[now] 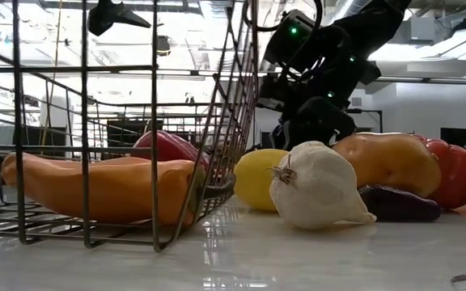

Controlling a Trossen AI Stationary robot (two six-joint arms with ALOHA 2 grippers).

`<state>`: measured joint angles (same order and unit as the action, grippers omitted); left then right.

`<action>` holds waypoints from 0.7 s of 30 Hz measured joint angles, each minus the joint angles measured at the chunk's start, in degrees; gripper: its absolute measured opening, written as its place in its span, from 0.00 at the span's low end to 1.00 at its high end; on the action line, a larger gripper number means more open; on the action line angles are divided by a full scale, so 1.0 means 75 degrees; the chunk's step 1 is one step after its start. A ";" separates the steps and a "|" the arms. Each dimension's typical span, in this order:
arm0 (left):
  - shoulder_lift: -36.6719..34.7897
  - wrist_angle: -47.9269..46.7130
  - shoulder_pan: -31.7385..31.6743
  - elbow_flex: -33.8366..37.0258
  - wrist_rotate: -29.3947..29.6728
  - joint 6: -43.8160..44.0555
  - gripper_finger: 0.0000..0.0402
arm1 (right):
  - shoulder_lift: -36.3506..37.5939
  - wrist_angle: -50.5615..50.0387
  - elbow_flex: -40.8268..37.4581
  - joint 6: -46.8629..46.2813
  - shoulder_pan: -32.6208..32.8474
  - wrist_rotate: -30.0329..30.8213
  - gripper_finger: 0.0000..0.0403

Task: Sort produce into baskets
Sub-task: Put the lime into the top wire basket

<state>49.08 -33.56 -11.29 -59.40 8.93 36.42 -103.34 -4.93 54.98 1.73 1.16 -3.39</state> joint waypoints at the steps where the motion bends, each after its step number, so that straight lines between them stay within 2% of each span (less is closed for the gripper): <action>1: 0.0000 0.0000 -0.0002 0.0000 -0.0041 0.0000 0.62 | 0.0052 -0.0085 -0.0009 0.0041 -0.0035 0.0044 0.62; 4: -0.0016 -0.0043 -0.0002 -0.0013 -0.0212 0.0002 0.62 | 0.0386 -0.0647 -0.0014 0.0423 -0.0231 0.0174 0.56; 9: -0.0047 -0.0162 0.0000 -0.0268 -0.0256 -0.0068 0.62 | 0.1283 -0.1637 -0.0017 0.0952 -0.0726 0.0476 0.58; 15: -0.0047 -0.0198 0.0001 -0.0361 0.0195 -0.0093 0.62 | 0.2178 -0.1175 0.0479 0.0954 -0.1332 0.0476 0.62; 21: 0.0026 -0.0202 -0.0002 -0.0365 0.0349 -0.0090 0.62 | 0.1821 -0.0384 0.1787 0.0558 -0.1546 0.0471 0.63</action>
<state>49.27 -35.07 -11.31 -62.14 11.55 35.75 -89.68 -7.81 68.38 5.92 -10.43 0.14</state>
